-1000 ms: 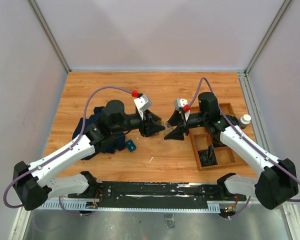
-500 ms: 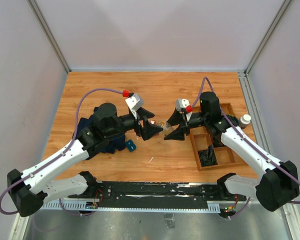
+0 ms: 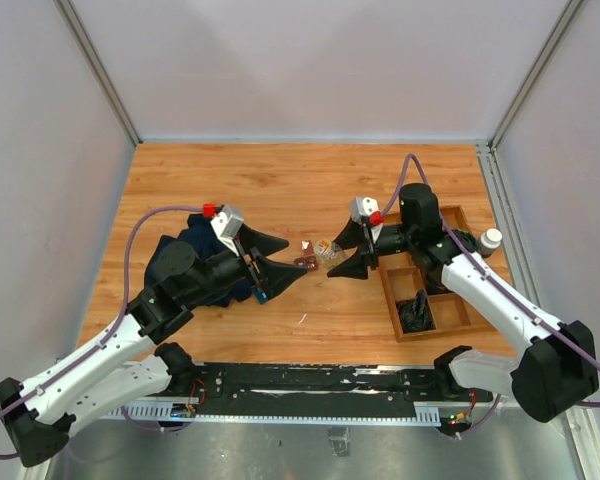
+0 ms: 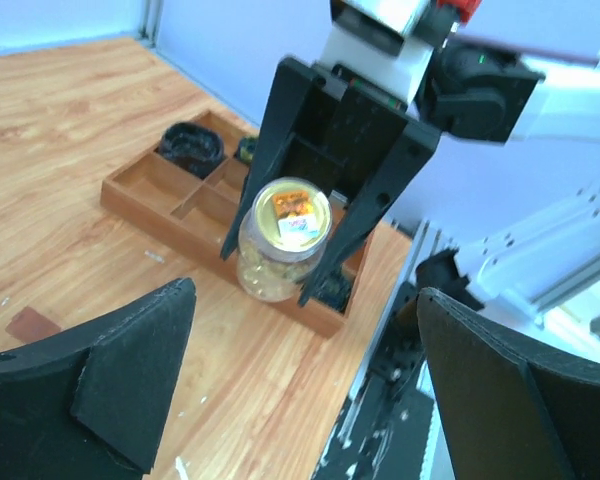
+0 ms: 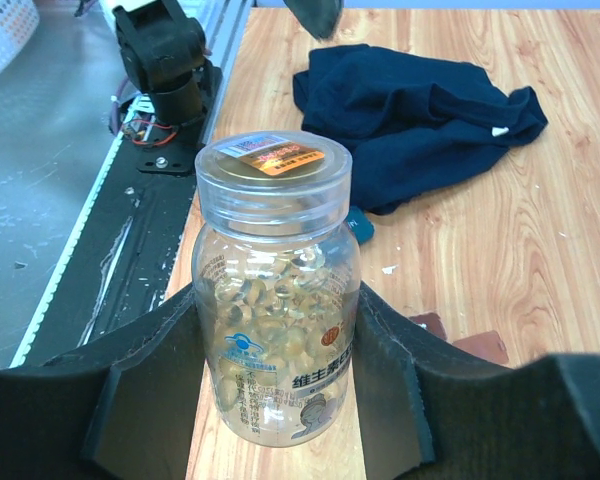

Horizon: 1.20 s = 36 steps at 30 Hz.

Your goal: Sort the pills into containers

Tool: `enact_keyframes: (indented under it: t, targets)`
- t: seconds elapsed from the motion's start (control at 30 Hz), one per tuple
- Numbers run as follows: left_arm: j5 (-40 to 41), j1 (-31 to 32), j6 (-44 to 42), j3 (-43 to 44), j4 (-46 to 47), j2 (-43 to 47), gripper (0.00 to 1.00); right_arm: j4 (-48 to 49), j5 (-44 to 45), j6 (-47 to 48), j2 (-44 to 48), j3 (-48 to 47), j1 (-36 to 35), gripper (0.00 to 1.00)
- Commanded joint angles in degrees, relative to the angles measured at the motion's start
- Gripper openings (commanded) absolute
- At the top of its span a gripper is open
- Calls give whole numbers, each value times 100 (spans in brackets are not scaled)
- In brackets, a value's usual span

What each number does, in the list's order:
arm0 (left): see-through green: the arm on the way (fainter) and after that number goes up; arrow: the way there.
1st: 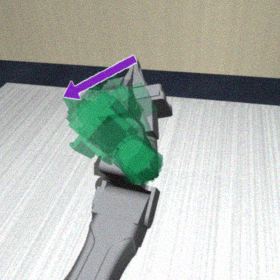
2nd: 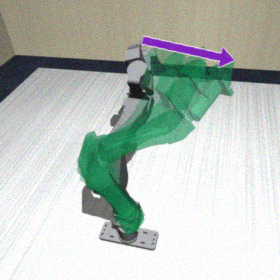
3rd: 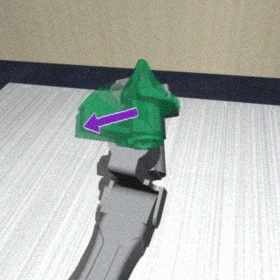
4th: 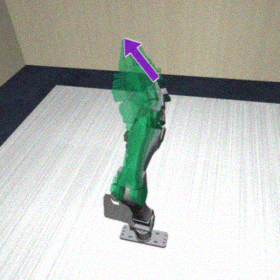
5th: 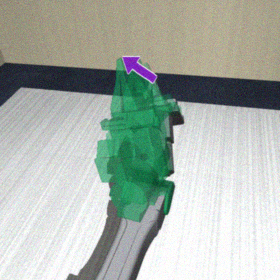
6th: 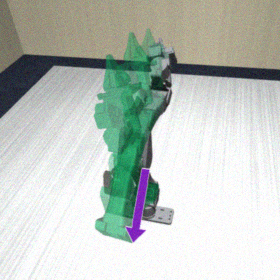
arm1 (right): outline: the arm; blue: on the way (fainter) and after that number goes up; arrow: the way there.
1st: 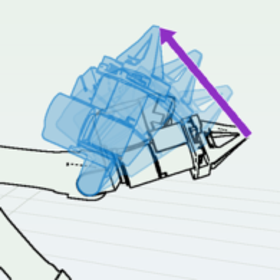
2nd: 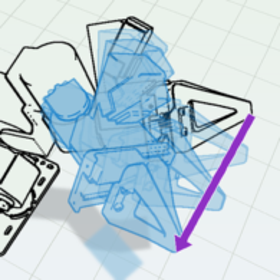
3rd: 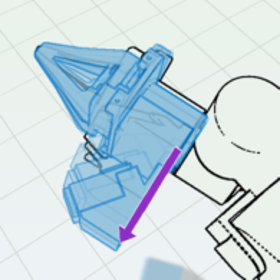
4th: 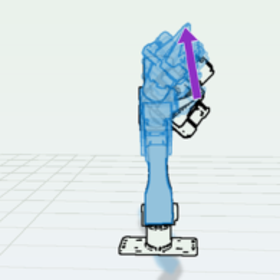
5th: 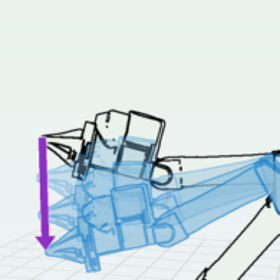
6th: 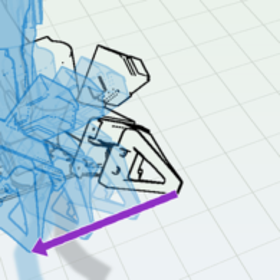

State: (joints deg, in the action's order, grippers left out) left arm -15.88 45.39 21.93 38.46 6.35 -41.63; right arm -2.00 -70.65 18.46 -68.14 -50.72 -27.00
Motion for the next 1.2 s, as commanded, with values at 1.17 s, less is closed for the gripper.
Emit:
enact_keyframes:
  t: [1.17]
  targets:
    - [2440,1104,593,1969,-1183,-2226,57,-270,764,233,-118,-237,64,1]
